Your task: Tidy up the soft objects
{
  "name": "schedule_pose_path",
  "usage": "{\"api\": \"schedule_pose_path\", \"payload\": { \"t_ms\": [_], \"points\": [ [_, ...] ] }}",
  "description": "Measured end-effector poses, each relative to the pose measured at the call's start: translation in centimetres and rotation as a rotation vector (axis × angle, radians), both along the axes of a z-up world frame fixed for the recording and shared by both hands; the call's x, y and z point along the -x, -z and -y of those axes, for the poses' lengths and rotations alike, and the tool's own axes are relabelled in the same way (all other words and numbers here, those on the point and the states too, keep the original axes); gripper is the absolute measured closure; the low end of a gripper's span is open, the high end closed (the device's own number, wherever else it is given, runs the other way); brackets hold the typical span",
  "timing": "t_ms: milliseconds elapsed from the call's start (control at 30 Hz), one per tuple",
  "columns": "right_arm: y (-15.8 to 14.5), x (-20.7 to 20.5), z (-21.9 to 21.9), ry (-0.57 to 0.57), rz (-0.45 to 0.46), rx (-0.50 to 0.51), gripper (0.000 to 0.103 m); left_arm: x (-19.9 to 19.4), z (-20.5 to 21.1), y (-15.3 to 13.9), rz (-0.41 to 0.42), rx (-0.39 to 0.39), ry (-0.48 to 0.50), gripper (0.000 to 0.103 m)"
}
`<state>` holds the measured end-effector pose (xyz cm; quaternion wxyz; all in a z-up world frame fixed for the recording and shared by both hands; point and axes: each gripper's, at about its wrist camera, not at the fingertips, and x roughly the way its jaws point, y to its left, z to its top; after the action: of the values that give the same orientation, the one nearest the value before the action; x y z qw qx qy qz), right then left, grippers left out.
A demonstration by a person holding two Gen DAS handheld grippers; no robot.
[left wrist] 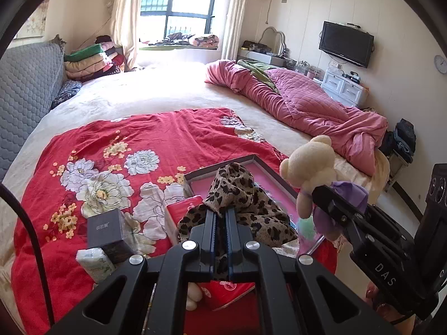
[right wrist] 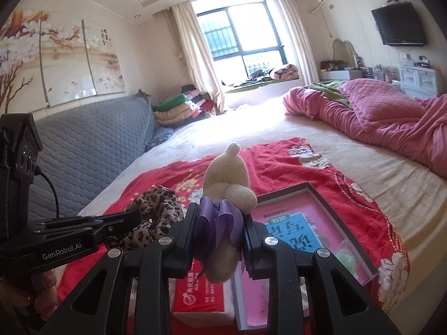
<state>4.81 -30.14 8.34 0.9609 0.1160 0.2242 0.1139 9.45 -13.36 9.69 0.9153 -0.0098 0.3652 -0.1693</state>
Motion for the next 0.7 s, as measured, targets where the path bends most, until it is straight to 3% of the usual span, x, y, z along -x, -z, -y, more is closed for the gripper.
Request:
{"api": "schedule_pose_path", "payload": {
  "t_ms": [233, 700],
  "points": [
    [0.9, 0.0, 3.5, 0.083, -0.014, -0.026, 0.074, -0.9, 4.0, 1.1, -0.017, -0.043, 0.064, 0.097],
    [3.8, -0.9, 6.6, 0.139, -0.082, -0.054, 0.074, -2.4, 8.6, 6.7, -0.099, -0.153, 0.17, 0.097]
  ]
}}
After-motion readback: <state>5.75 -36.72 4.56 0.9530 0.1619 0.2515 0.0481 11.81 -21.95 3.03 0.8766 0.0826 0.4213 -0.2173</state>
